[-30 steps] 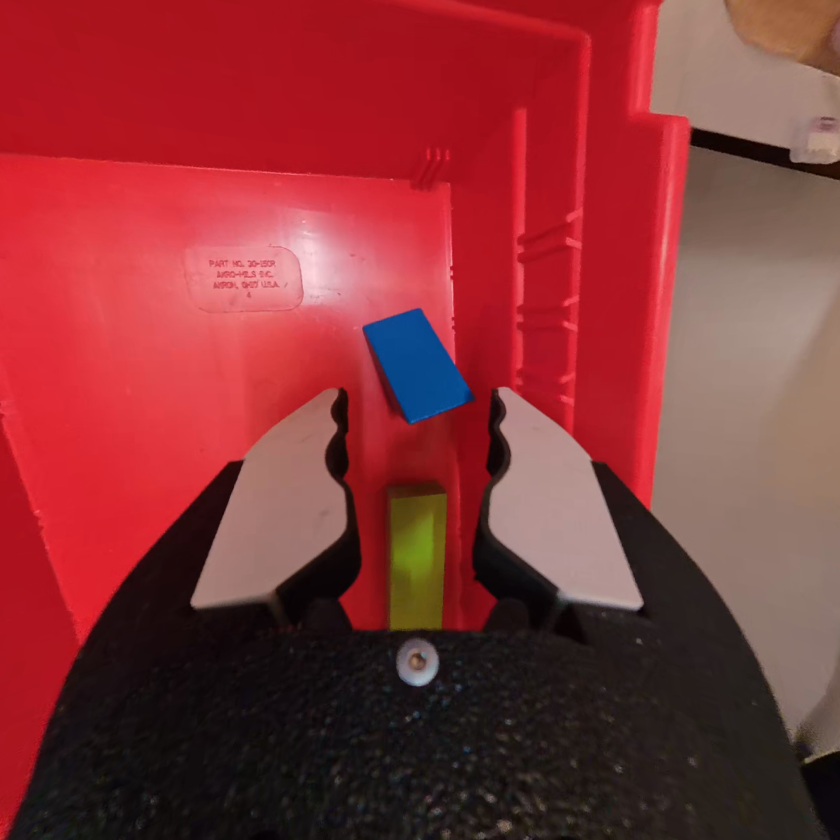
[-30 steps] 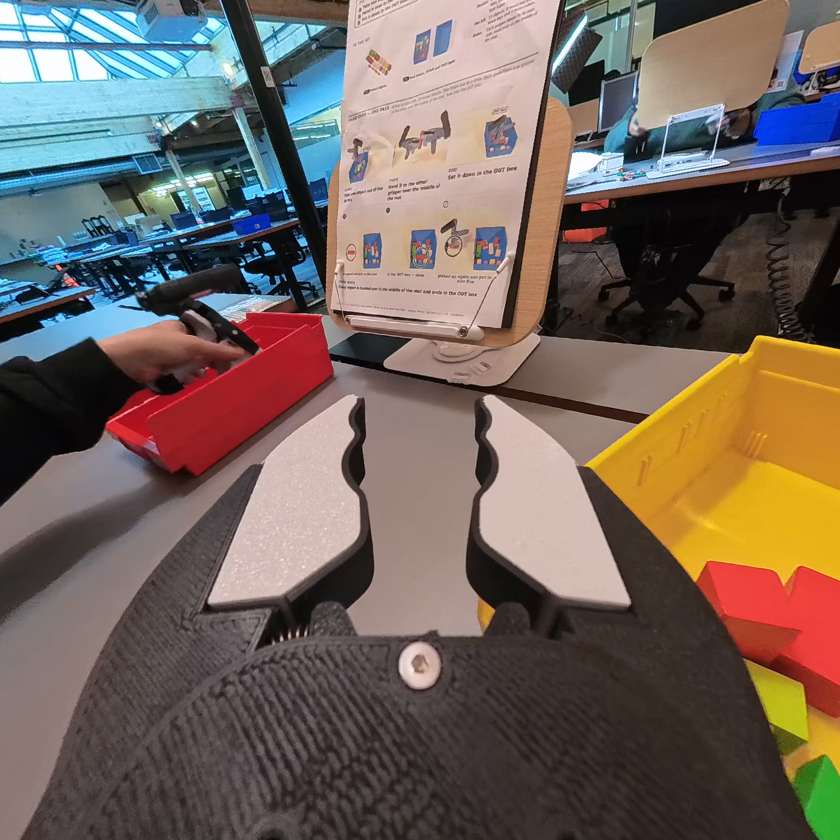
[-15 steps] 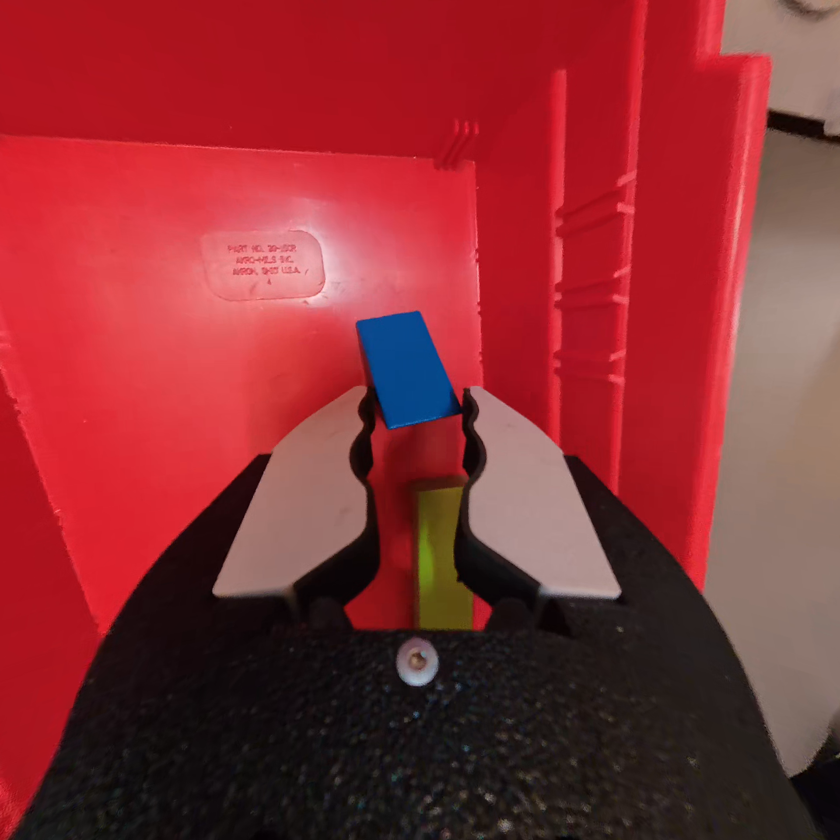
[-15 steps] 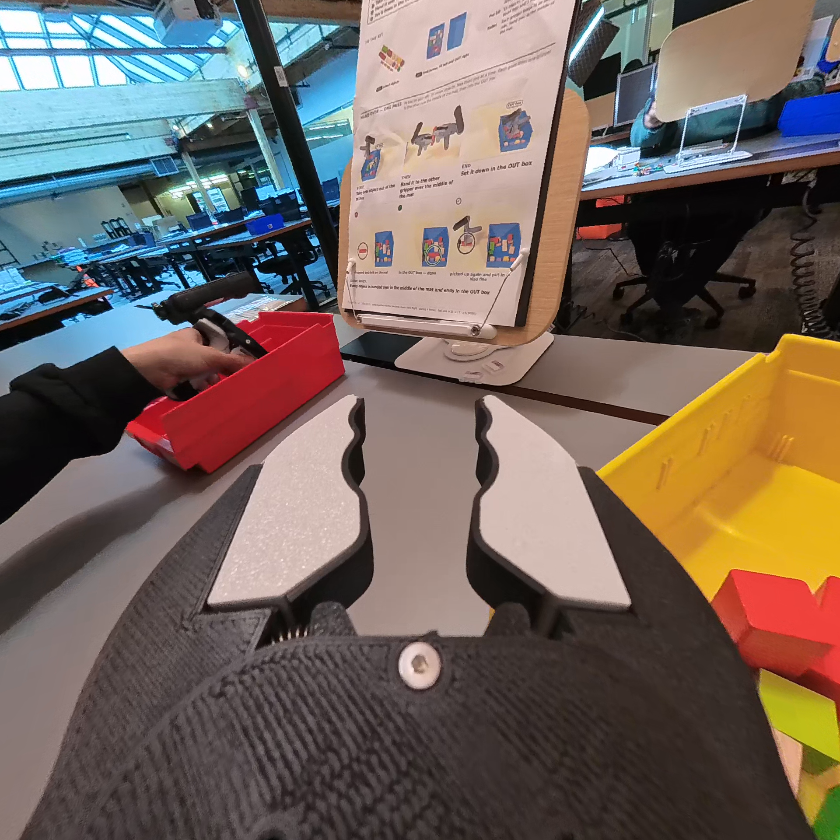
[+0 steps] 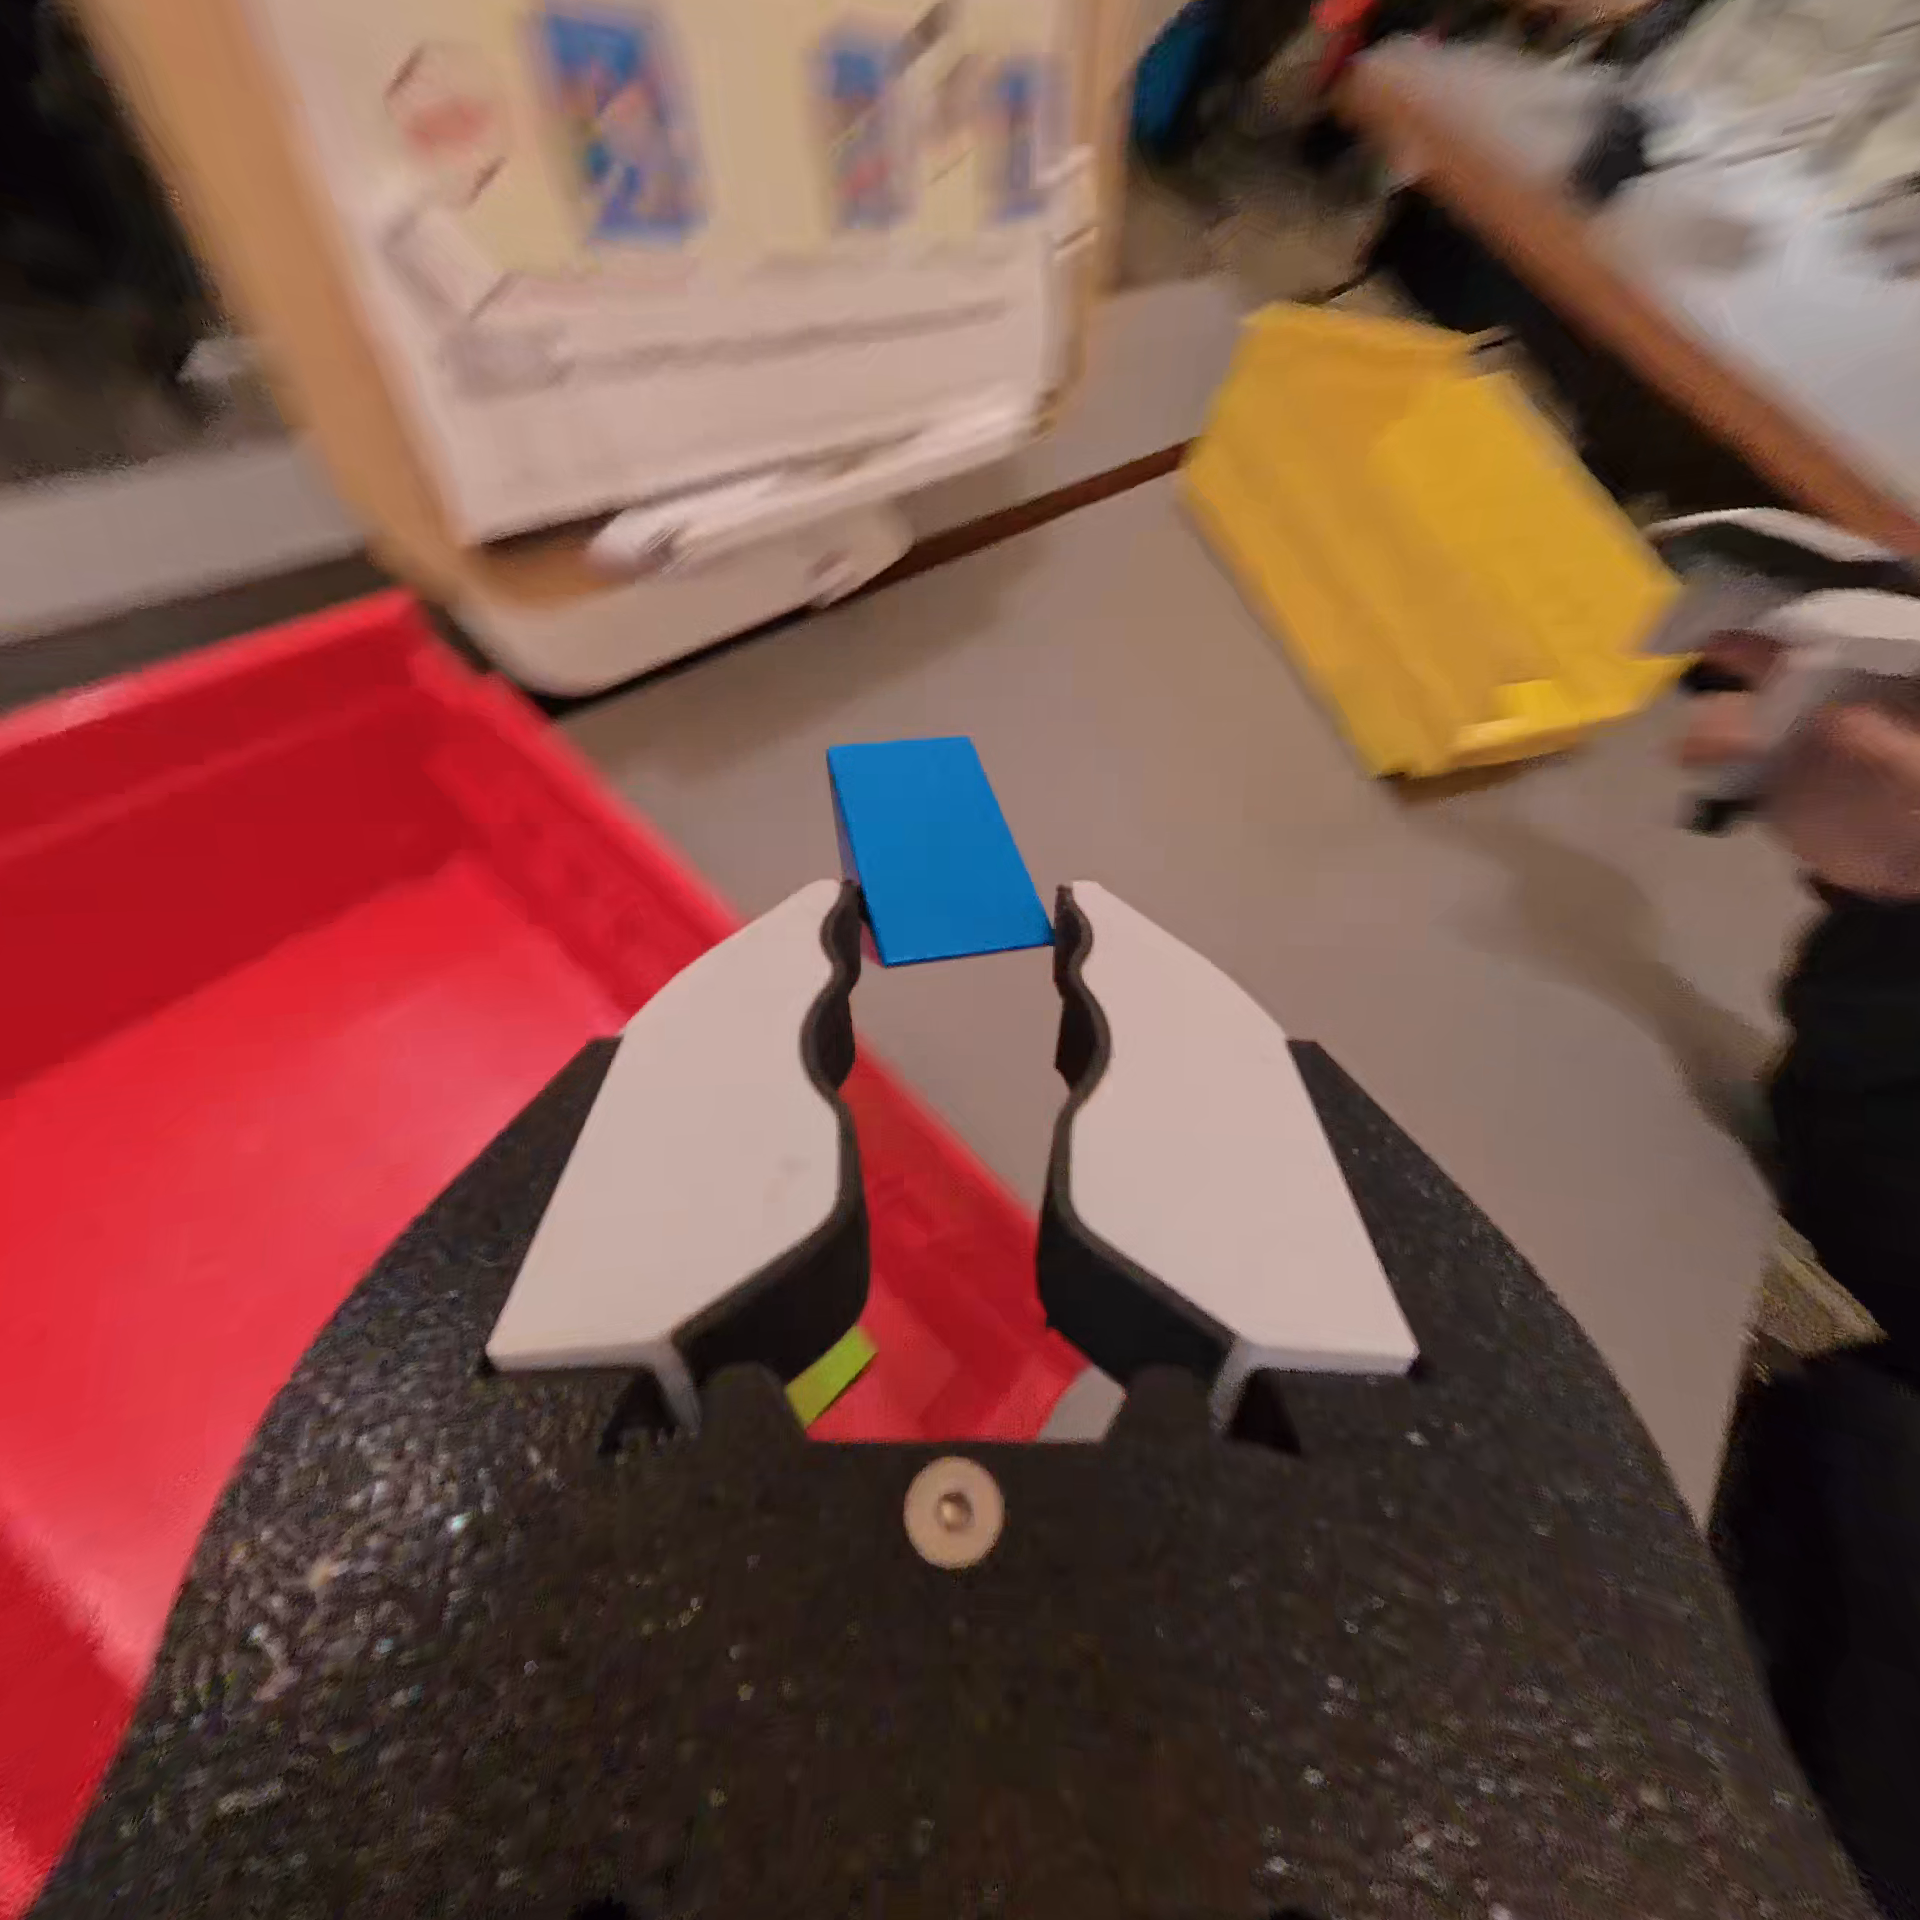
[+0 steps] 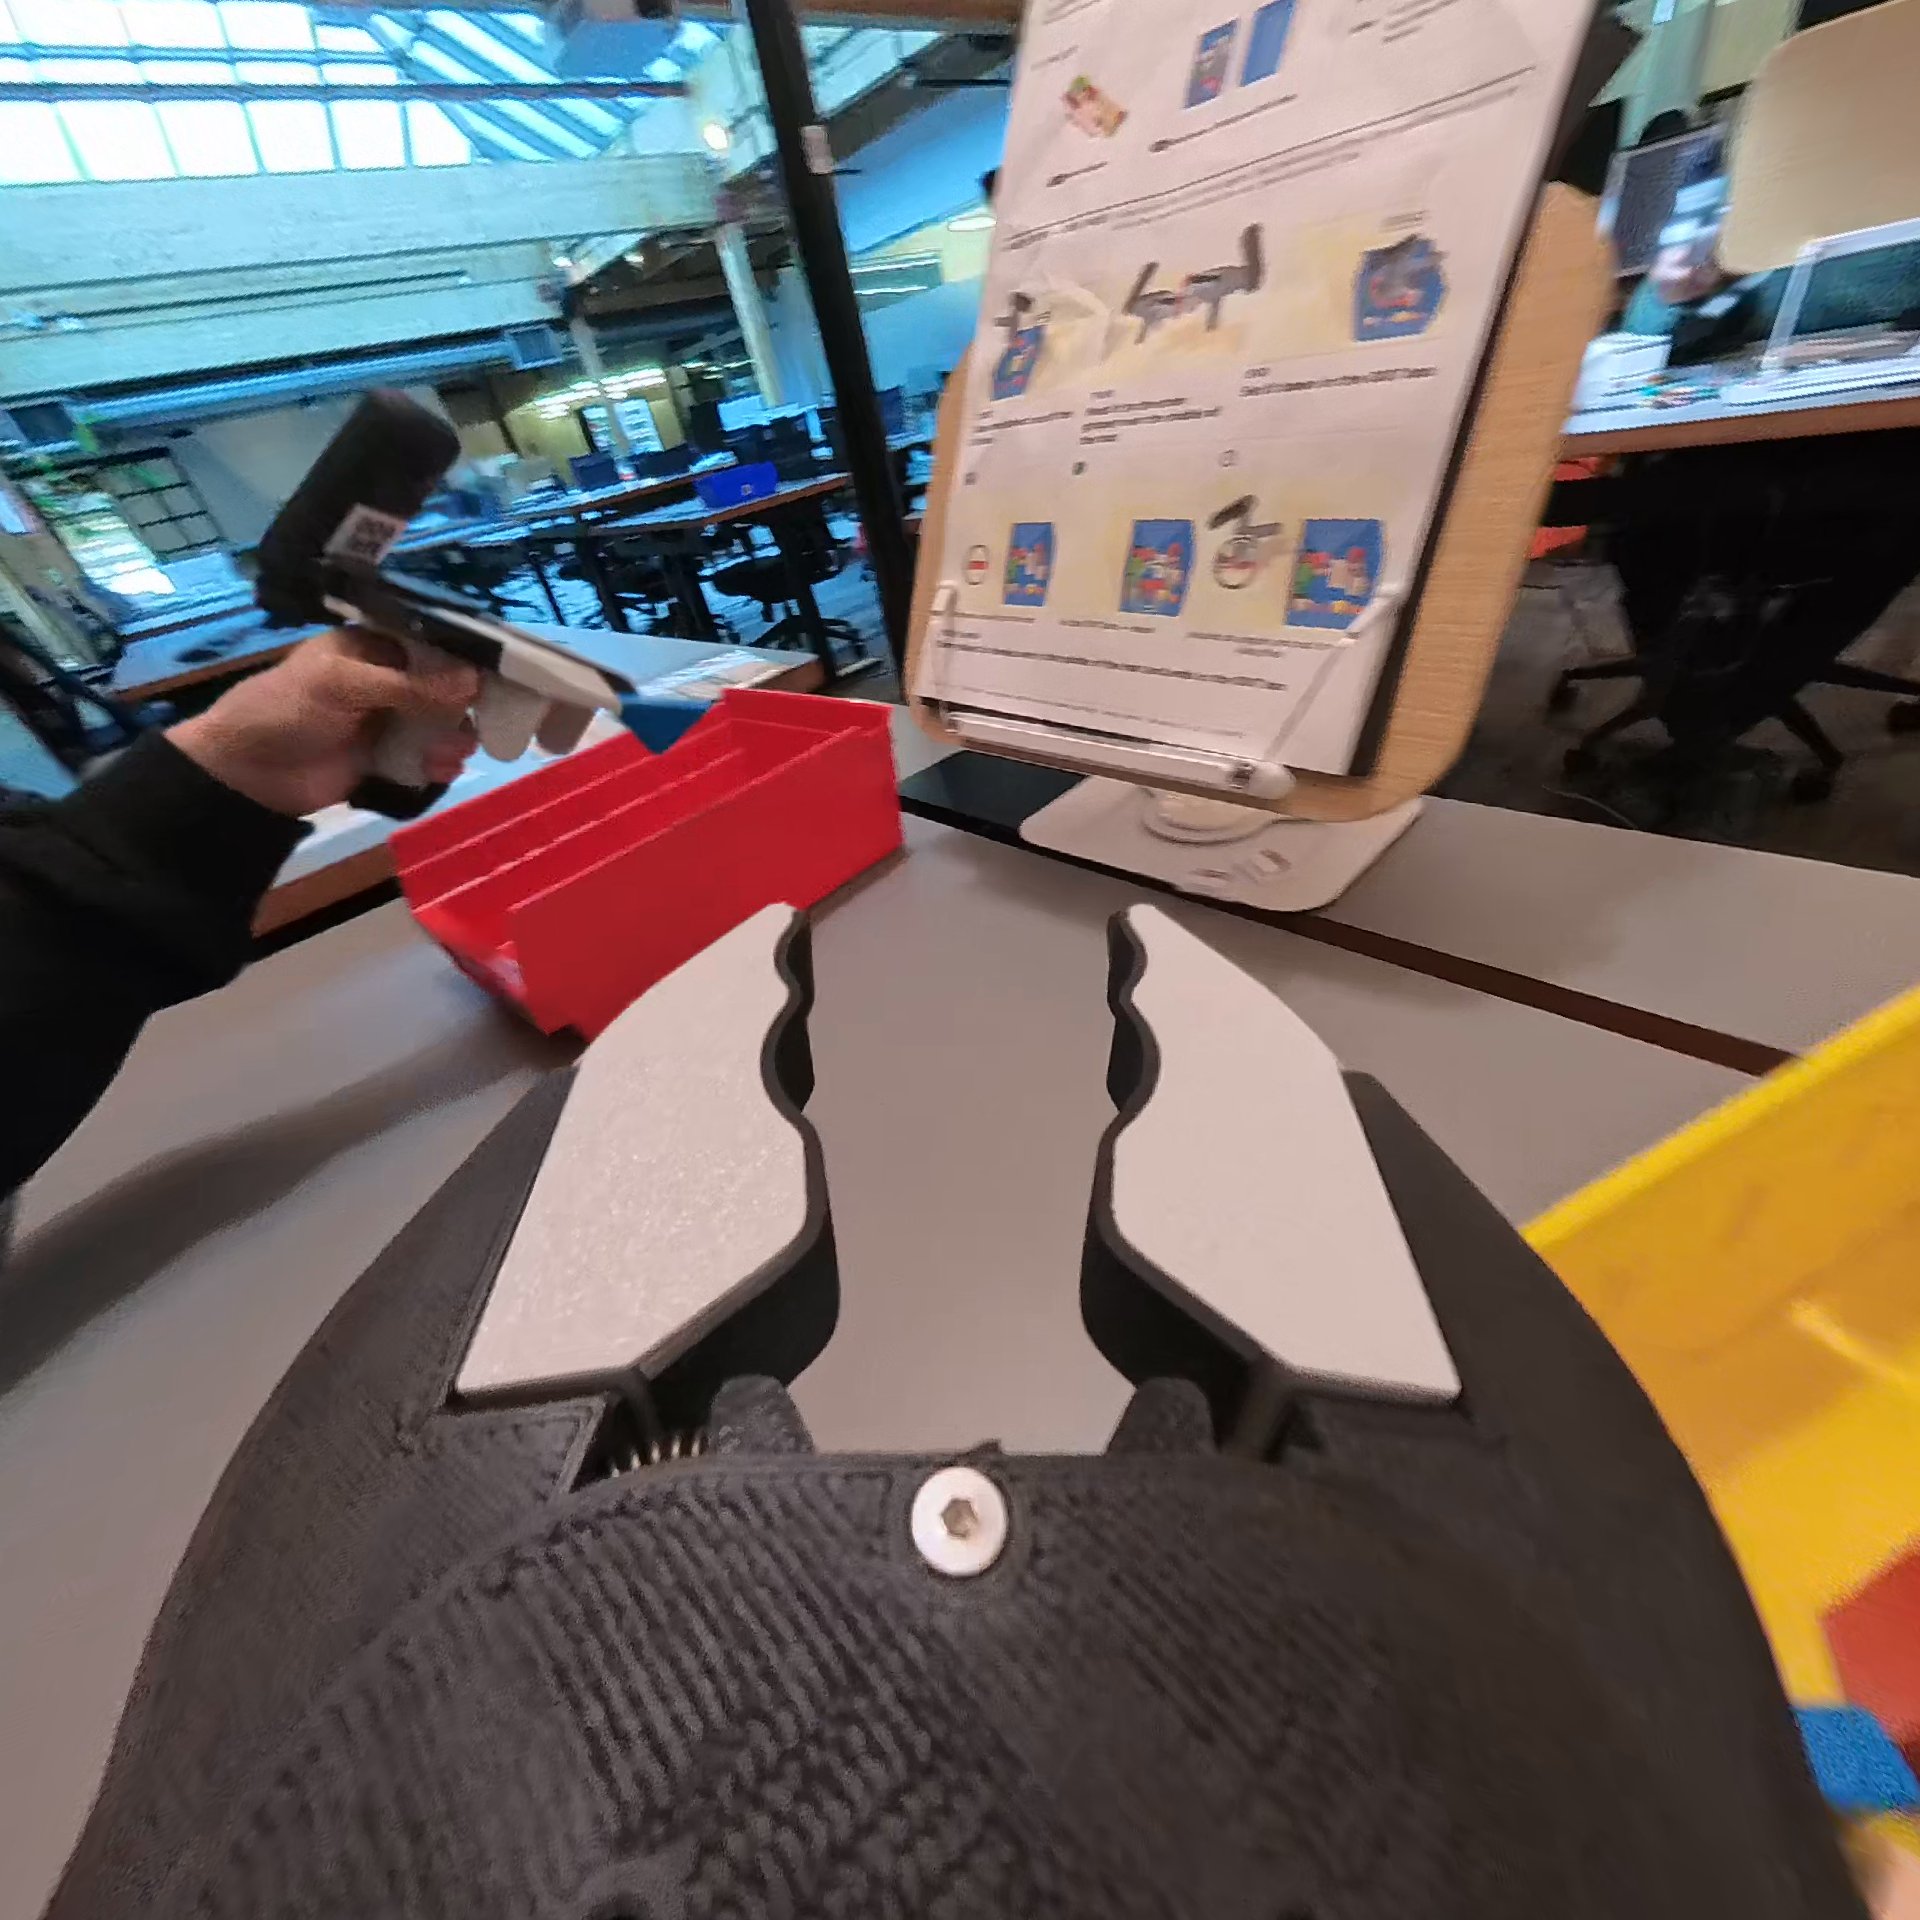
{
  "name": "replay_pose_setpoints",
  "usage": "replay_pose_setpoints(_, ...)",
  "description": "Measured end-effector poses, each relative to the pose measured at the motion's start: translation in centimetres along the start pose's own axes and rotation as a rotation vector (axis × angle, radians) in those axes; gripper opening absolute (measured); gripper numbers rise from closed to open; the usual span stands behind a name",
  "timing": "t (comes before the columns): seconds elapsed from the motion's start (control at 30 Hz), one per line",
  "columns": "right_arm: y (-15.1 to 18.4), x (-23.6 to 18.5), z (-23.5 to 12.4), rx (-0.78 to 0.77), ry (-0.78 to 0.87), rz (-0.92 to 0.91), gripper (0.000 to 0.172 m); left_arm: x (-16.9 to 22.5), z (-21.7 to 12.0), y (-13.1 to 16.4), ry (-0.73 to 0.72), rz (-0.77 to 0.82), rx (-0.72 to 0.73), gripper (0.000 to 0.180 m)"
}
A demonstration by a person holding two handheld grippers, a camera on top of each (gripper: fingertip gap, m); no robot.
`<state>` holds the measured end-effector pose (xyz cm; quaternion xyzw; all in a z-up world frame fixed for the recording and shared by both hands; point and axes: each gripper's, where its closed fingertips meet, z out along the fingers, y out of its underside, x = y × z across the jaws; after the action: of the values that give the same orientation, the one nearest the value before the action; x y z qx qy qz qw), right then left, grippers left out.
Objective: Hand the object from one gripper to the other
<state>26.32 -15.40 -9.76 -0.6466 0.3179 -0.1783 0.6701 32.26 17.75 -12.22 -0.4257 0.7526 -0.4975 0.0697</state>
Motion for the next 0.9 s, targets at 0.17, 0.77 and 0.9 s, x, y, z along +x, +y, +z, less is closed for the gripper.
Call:
replay_pose_setpoints(0.17, -1.1, -5.9, 1.7, 0.078, -0.249, 0.091, 0.061, 12.1, -2.7, -2.2, 0.373, 0.195, 0.19, 0.035)
replay_pose_setpoints(0.77, -2.7, -17.9, 1.4, 0.153, -0.655, 0.065, 0.037, 28.7, 0.4, 1.1, 0.771, 0.316, 0.221, 0.033)
replay_pose_setpoints(0.9, -2.4, -15.3, 2.0, 0.128, -0.49, -0.027, 0.036, 26.6, 1.7, 0.1, 0.564, 0.293, 0.292, 0.041)
